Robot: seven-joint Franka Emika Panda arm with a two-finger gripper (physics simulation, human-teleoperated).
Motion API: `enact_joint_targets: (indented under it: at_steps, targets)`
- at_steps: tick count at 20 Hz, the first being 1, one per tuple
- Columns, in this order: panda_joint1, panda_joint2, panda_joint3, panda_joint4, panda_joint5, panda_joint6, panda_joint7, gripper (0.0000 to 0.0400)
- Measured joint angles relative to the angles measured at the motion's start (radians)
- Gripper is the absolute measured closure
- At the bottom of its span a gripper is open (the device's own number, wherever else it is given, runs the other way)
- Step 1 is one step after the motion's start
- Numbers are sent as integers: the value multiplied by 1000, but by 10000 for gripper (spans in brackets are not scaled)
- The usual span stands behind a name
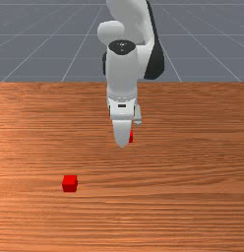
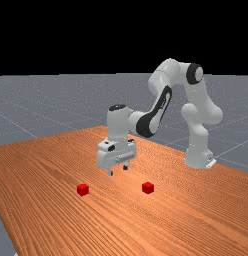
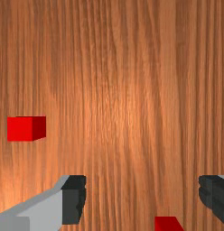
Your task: Stack all the cube
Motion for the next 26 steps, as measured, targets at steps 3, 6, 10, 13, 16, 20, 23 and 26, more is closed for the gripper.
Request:
enact_joint_targets:
  at_steps: [3, 6, 10, 13, 16, 20, 23, 26]
  targets:
    - [0, 16, 0, -7, 0, 23, 0, 7]
    - [0, -29, 0, -88, 0, 13, 0, 1]
    - [0, -84, 0, -278, 0, 167, 0, 0]
    - [0, 1, 0, -278, 0, 254, 0, 0]
    - [0, 60, 0, -267, 0, 299, 0, 0]
    - [1, 62, -1, -298, 1, 335, 3, 0]
    - [0, 11, -1, -405, 0, 420, 1, 1]
    - [0, -51, -1, -528, 0, 475, 1, 1]
